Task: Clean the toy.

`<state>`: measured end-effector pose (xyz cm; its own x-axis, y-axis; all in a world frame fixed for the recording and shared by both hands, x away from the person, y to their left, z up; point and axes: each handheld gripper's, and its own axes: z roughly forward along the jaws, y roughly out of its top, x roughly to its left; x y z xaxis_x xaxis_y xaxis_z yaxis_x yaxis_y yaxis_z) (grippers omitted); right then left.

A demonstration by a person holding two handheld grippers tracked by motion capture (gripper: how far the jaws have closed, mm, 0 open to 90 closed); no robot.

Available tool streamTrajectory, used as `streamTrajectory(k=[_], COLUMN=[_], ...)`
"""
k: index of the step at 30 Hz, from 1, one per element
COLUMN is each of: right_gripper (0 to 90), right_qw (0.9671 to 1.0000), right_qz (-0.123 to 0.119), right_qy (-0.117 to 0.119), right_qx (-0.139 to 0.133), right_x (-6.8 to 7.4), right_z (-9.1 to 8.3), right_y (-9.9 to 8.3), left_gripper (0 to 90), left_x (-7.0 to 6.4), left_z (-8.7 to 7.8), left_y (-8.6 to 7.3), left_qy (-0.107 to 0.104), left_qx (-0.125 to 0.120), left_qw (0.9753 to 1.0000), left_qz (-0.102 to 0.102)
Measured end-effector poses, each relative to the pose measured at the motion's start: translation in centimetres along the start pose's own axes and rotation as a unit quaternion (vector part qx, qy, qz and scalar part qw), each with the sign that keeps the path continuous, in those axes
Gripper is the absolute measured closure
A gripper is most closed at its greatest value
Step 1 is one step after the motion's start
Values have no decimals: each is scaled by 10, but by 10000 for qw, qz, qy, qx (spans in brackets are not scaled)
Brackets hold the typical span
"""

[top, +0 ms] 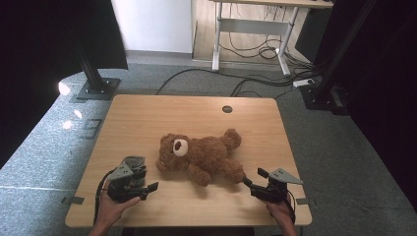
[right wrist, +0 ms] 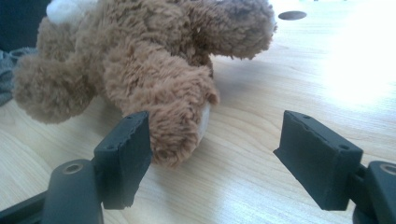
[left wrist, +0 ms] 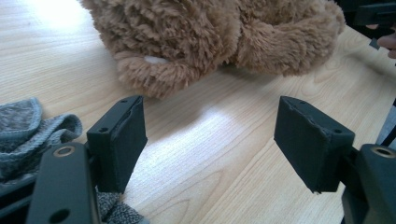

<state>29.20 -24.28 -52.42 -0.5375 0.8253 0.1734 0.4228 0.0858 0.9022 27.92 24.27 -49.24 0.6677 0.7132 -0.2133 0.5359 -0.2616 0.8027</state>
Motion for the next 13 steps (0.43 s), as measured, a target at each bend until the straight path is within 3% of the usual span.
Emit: streamTrajectory(k=[4,13], right_gripper=[253,253], right_qw=[9999,10000], right_qz=[-82,25], right_qy=[64,12], right_qx=[34,-31], right_x=[1,-1], right_z=[1,0], right_y=[-1,-2], left_gripper=[249,249], left_x=[-2,2], left_z=[0,-3], left_y=[-1,-3], left_qy=[17,63], left_qx=[29,-52], left_qw=[10000,10000], left_qz=[44,9])
